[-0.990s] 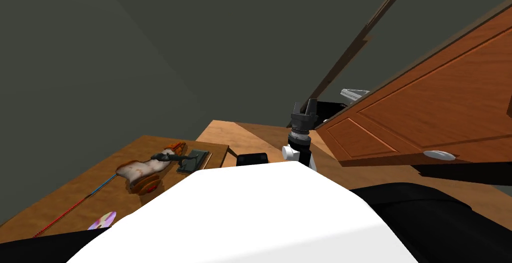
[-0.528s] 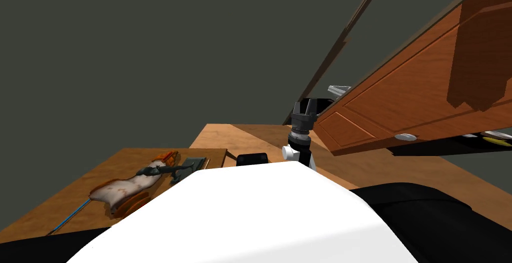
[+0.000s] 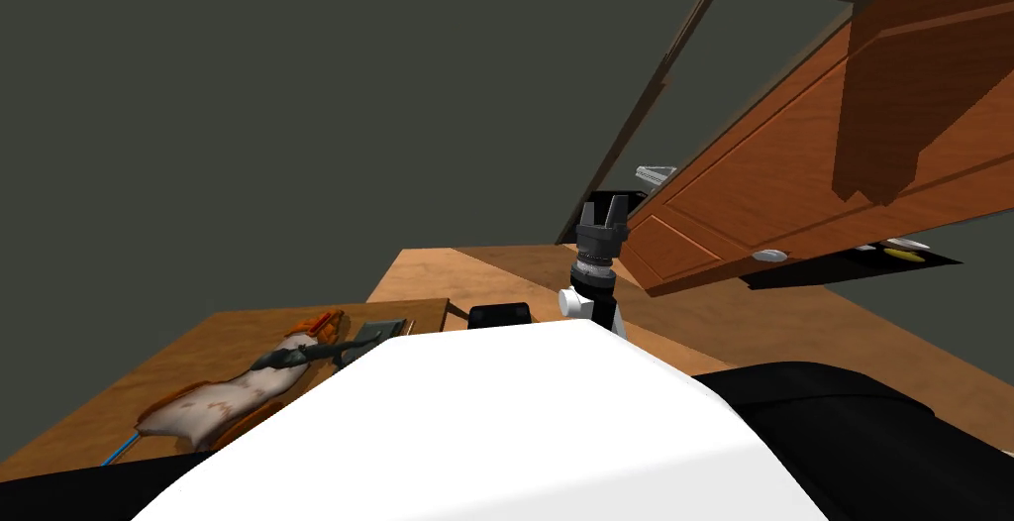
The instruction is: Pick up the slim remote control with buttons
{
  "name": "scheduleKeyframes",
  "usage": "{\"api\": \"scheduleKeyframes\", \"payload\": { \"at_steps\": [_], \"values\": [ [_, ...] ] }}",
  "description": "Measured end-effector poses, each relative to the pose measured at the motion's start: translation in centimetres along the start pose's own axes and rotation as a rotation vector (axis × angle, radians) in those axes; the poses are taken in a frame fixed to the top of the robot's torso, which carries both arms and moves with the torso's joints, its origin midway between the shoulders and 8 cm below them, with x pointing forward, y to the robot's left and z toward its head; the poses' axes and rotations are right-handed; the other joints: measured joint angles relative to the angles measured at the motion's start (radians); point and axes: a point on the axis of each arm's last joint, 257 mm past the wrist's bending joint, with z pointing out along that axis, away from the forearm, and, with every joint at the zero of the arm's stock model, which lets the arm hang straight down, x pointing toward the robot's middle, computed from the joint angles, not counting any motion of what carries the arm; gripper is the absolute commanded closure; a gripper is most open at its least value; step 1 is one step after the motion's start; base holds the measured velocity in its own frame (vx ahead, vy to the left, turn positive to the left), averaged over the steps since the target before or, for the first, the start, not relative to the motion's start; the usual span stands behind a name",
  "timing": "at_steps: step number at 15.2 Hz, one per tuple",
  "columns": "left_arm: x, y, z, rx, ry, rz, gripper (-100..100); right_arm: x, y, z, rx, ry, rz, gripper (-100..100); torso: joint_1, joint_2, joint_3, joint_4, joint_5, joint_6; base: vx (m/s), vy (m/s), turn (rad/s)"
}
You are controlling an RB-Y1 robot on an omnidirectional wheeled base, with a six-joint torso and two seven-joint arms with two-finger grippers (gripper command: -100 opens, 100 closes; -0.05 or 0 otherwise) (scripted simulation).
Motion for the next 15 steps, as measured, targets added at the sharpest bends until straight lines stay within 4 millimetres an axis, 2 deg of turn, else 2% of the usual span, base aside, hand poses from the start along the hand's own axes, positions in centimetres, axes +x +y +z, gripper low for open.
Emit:
{"api": "scheduleKeyframes", "payload": {
  "at_steps": [4, 5, 10, 15],
  "values": [
    [-0.6, 0.2, 1.4, -0.001, 0.0, -0.019, -100, 0.0, 0.0, 0.0, 0.0, 0.0, 0.0, 0, 0.0, 0.002, 0.001, 0.0, 0.0, 0.0, -0.046, 0.018, -0.063],
    [-0.6, 0.2, 1.5, 0.0, 0.0, -0.019, 100, 0.0, 0.0, 0.0, 0.0, 0.0, 0.0, 0, 0.0, 0.001, 0.001, 0.0, 0.0, 0.0, -0.011, 0.006, -0.001],
    [-0.6, 0.2, 1.5, 0.001, 0.0, -0.019, 100, 0.0, 0.0, 0.0, 0.0, 0.0, 0.0, 0, -0.001, -0.001, 0.0, 0.0, 0.0, 0.0, 0.003, -0.001, 0.022],
    [0.1, -0.1, -0.2, 0.003, 0.001, 0.006, 100, 0.0, 0.0, 0.0, 0.0, 0.0, 0.0, 0, -0.004, -0.005, -0.003, -0.001, -0.001, -0.001, 0.051, -0.025, 0.085]
  ]
}}
